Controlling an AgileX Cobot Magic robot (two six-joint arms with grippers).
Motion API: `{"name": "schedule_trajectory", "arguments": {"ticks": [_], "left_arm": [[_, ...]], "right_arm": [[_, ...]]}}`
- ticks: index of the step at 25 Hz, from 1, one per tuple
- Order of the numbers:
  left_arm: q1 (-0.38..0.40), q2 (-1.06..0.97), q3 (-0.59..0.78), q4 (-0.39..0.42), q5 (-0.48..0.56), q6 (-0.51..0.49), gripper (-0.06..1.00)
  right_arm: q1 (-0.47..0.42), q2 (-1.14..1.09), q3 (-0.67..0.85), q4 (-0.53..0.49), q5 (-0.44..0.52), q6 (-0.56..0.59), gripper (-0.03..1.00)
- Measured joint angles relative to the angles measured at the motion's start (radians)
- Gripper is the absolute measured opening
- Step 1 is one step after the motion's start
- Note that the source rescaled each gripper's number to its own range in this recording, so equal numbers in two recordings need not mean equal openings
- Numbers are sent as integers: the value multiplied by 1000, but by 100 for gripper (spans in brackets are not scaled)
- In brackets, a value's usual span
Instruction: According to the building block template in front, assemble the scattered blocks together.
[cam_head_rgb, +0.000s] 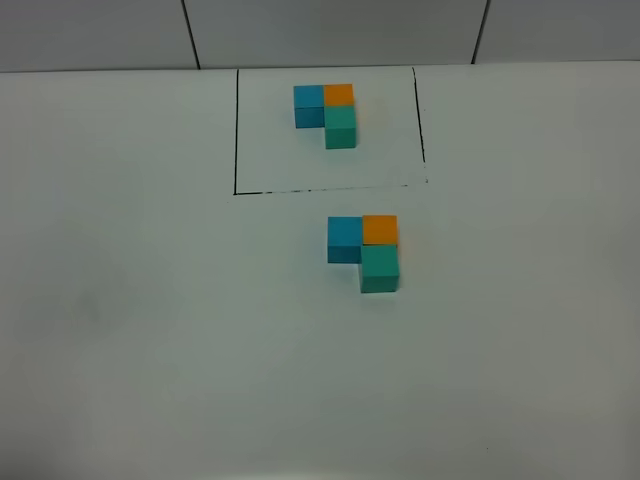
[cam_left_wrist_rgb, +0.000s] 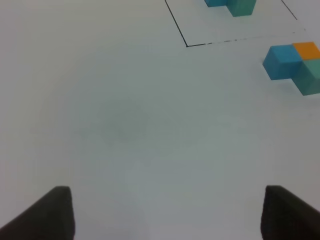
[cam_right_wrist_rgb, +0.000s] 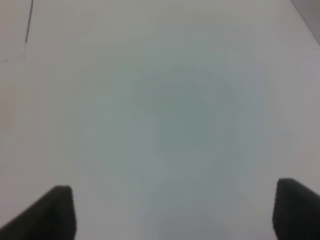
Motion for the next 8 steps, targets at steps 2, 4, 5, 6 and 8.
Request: {"name": "schedule_trajectory", "arguments": {"ticks": [2,4,5,6,8], "left_arm": [[0,0,0,0,0,0,69],[0,0,0,0,0,0,69],[0,0,0,0,0,0,69],[0,0,0,0,0,0,69],[0,0,0,0,0,0,69]], "right_arm": [[0,0,0,0,0,0,63],[0,0,0,0,0,0,63],[0,0,0,0,0,0,63],[0,0,0,0,0,0,63],[0,0,0,0,0,0,63]]}}
